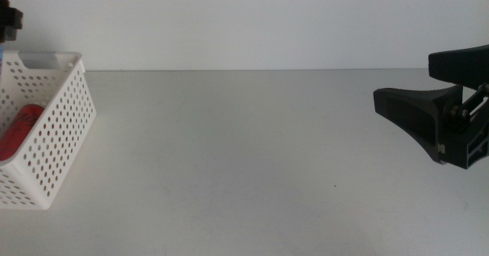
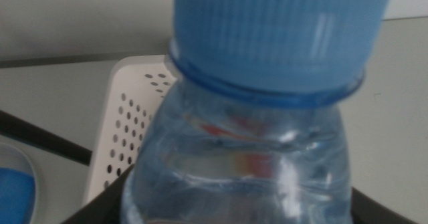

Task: Use arms to grab the bottles and put them into the dustbin to the left of the table.

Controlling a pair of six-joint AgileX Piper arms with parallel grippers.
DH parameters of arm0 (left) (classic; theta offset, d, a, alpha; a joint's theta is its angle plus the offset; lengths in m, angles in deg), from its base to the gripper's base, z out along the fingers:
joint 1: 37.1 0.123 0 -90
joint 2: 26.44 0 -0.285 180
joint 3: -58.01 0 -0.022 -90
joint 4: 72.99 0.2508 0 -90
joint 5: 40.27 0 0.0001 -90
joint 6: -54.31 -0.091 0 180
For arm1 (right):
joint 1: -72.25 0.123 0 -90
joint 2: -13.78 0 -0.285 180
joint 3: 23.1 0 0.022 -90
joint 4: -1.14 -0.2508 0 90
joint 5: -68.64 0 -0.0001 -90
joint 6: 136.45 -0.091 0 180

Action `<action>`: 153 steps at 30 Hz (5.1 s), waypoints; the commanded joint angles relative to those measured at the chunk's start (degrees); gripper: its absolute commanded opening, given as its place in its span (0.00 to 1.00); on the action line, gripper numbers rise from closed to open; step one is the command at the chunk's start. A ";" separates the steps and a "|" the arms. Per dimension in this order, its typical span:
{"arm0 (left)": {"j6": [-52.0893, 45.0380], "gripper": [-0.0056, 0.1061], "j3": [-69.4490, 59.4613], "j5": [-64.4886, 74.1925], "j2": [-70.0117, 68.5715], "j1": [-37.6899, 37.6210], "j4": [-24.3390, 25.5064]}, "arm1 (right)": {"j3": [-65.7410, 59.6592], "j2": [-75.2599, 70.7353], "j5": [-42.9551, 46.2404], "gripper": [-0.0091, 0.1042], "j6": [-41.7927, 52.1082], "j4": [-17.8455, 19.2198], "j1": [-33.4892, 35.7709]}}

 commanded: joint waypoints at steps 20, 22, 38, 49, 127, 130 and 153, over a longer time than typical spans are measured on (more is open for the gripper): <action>-8.60 0.08 8.56 3.18 19.45 8.01 -5.77 | 1.43 -0.56 3.92 0.68 0.63 0.10 0.24; -9.68 0.15 8.56 3.18 20.29 8.01 -6.63 | 1.43 -0.56 3.92 0.68 0.63 0.10 0.24; -10.65 0.88 8.50 5.98 16.13 7.55 -11.17 | 1.43 -0.56 3.92 0.68 0.63 0.10 0.24; -10.92 0.83 8.34 10.18 4.45 2.13 -17.32 | 1.43 -0.56 3.92 0.68 0.63 0.10 0.24; 2.88 0.83 -45.28 -34.81 -54.09 -17.96 -3.90 | -26.71 -31.65 7.79 0.68 0.63 4.61 -29.29; 2.88 0.83 -52.94 -34.06 -60.38 -17.96 -8.93 | -31.26 -36.76 7.79 0.68 0.63 4.69 -30.79; 2.88 0.83 -79.98 -34.18 -84.80 -11.17 -14.17 | -48.67 -50.28 9.21 0.68 0.63 6.34 -31.26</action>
